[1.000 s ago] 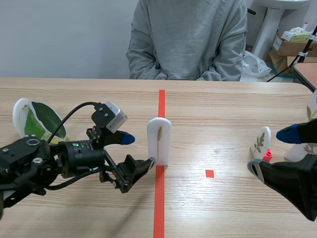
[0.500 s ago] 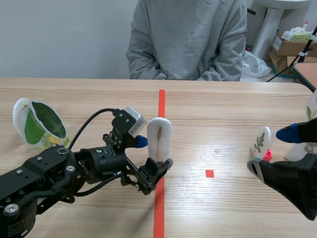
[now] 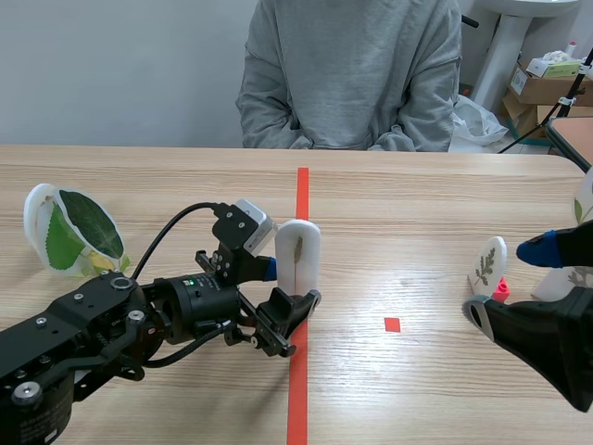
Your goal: Do the leaf sorting experiment
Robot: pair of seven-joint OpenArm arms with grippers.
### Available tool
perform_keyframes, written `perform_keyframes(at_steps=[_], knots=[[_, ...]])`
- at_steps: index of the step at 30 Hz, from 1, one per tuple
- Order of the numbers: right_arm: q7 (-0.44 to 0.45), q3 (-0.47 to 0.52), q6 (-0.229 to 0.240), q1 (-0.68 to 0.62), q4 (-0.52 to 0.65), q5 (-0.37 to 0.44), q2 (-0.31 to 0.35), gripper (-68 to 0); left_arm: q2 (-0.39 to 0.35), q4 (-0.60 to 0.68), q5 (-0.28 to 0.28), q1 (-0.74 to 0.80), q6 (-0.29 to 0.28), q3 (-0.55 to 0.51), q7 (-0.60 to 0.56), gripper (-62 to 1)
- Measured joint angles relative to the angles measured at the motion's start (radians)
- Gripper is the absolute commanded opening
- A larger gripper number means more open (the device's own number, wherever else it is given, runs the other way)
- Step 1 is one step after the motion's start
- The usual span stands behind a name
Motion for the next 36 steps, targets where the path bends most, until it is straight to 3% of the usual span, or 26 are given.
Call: perform_keyframes(at_steps=[7,23,36], knots=[[0.000,0.000,0.000,0.000,0.000,0.000,0.000,-9.8,0.000,0.000,-0.006,0.000,0.000,0.000,-0.019,-35.7],[0.001,0.000,0.000,0.000,0.000,0.000,0.000,-9.8,0.019,0.000,-0.014,0.000,-0.008,0.000,-0.026,-54.2],[0.001,0.000,0.000,0.000,0.000,0.000,0.000,-9.8,0.019,0.000,-0.011,0.000,-0.008,0.000,-0.027,-55.4]])
